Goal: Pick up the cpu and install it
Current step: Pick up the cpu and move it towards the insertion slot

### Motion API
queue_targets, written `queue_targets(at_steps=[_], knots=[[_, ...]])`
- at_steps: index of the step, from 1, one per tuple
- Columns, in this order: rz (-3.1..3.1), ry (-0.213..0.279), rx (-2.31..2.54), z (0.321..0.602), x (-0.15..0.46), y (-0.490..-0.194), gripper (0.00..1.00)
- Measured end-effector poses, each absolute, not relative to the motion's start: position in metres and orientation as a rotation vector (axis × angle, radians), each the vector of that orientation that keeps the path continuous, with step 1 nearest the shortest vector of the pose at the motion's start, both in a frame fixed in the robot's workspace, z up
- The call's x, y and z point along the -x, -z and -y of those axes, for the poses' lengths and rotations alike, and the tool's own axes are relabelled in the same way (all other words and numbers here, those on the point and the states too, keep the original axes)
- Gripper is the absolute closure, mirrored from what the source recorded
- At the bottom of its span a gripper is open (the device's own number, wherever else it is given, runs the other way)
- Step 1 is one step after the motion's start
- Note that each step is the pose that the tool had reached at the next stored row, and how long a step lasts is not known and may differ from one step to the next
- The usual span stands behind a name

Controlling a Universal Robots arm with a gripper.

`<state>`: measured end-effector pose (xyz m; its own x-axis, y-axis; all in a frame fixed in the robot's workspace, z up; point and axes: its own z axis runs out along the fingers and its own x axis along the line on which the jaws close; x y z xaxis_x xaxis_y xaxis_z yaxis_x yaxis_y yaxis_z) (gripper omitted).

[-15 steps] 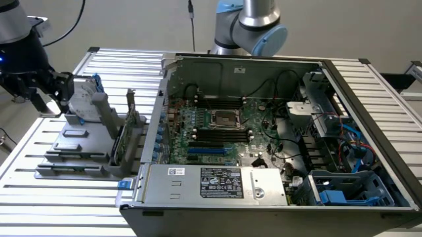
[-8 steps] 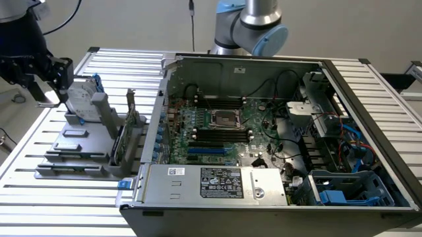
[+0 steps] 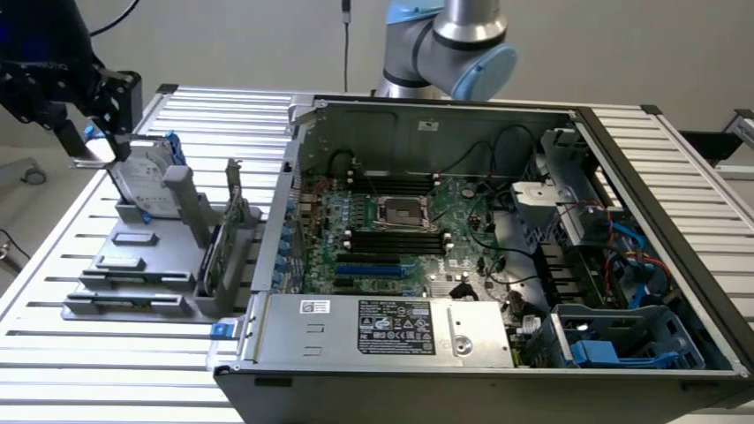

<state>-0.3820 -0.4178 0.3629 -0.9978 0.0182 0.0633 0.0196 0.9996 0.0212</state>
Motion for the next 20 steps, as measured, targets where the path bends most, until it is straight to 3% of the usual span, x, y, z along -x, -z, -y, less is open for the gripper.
queue_targets(at_steps=[7,20], knots=[[3.069,0.033,0.029,0.418,0.350,-0.386,0.46],[3.055,0.033,0.029,0.416,0.292,-0.388,0.46]])
